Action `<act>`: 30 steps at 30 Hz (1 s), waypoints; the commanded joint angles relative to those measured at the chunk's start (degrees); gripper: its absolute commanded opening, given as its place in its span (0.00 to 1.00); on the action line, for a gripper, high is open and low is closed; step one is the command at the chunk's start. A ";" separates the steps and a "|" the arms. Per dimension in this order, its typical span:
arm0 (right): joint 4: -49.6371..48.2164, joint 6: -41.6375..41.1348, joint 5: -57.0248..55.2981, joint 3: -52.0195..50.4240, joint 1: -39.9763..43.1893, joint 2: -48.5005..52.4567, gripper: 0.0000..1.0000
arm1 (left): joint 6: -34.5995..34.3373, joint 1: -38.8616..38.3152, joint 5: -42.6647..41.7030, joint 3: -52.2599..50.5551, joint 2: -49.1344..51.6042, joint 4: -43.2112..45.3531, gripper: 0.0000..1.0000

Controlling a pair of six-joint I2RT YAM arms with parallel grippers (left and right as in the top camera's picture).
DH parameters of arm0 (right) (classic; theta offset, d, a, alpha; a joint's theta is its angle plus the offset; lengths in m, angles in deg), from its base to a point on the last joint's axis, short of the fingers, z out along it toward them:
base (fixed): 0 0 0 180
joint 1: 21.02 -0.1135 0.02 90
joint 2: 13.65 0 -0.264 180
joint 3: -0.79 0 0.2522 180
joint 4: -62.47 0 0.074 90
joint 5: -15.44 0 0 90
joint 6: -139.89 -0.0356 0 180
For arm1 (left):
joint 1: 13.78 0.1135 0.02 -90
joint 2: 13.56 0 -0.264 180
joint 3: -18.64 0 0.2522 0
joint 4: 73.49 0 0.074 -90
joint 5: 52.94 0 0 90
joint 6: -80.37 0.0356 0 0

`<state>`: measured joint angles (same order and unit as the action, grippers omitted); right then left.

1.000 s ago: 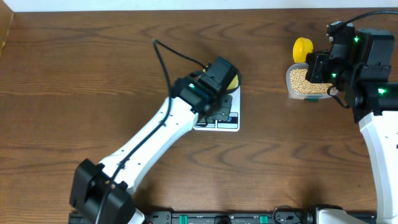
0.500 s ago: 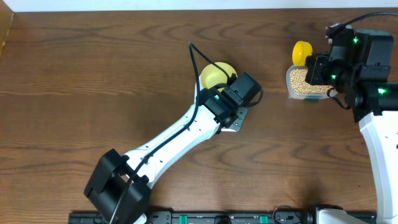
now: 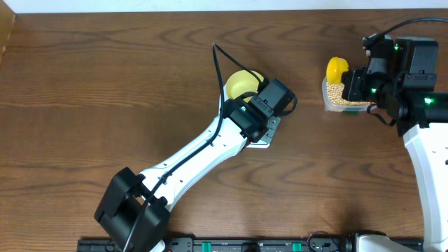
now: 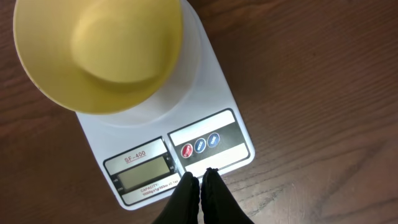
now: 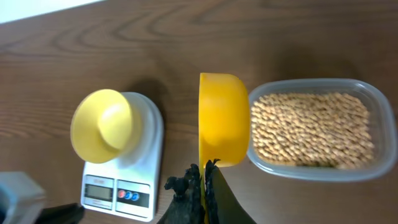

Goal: Scoop item into bowl and weigh 50g on scale
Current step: 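Lower the left gripper toward the scale's front buttons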

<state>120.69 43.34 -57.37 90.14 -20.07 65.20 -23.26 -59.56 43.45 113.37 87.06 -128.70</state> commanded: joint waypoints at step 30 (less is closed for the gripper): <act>0.87 4.48 3.98 0.70 0.09 -0.09 0.01 | 1.90 1.75 3.76 -17.97 0.15 19.78 0.07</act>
<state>121.46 46.75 -53.57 90.14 -20.07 65.22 -23.87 -57.75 46.29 95.86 87.12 -109.38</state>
